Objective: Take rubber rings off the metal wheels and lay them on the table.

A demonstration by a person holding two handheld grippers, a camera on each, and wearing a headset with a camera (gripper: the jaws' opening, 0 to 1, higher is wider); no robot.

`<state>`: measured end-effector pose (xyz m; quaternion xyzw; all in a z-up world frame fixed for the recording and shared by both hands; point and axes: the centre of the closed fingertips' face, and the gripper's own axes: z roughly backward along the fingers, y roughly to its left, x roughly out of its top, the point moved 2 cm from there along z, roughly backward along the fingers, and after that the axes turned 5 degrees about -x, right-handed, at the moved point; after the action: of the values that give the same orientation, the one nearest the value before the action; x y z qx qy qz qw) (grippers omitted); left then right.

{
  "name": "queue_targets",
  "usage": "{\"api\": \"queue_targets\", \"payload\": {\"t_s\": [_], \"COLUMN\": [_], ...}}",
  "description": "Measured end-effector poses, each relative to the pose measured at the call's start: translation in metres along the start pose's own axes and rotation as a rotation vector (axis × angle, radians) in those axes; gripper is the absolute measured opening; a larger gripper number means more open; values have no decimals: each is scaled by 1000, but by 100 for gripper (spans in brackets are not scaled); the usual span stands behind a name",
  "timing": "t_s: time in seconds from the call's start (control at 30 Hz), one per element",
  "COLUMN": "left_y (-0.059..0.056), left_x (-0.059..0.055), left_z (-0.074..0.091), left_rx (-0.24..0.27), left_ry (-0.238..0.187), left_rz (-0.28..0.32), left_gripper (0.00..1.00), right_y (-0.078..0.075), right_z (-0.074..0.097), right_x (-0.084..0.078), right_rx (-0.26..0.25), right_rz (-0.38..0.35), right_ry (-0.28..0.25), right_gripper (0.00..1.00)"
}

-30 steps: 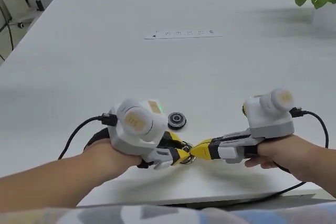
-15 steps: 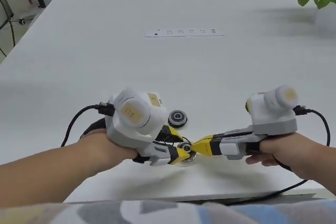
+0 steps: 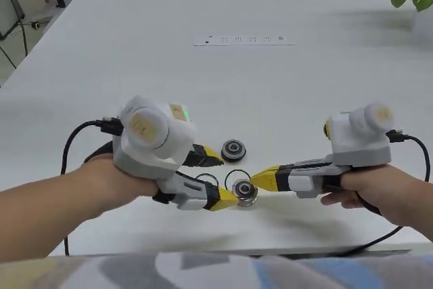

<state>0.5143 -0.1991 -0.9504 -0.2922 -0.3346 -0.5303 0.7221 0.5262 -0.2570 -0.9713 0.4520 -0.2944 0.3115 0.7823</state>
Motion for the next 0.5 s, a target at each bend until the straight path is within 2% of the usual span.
{"api": "queue_targets", "payload": {"t_s": [0.17, 0.23, 0.33, 0.5], "left_y": [2, 2, 5, 9], "left_x": [-1, 0, -1, -4], "left_z": [14, 20, 27, 40], "left_rx": [23, 23, 45, 73], "left_ry": [-14, -38, -41, -49], "left_rz": [1, 36, 34, 44], "left_gripper": [48, 51, 57, 58], "right_y": [3, 4, 7, 11], "right_z": [0, 0, -1, -4], "right_x": [3, 5, 8, 13], "right_rx": [5, 6, 11, 16], "right_rz": [3, 7, 12, 18], "right_ry": [-3, -1, 2, 5], "right_gripper": [0, 0, 0, 0]}}
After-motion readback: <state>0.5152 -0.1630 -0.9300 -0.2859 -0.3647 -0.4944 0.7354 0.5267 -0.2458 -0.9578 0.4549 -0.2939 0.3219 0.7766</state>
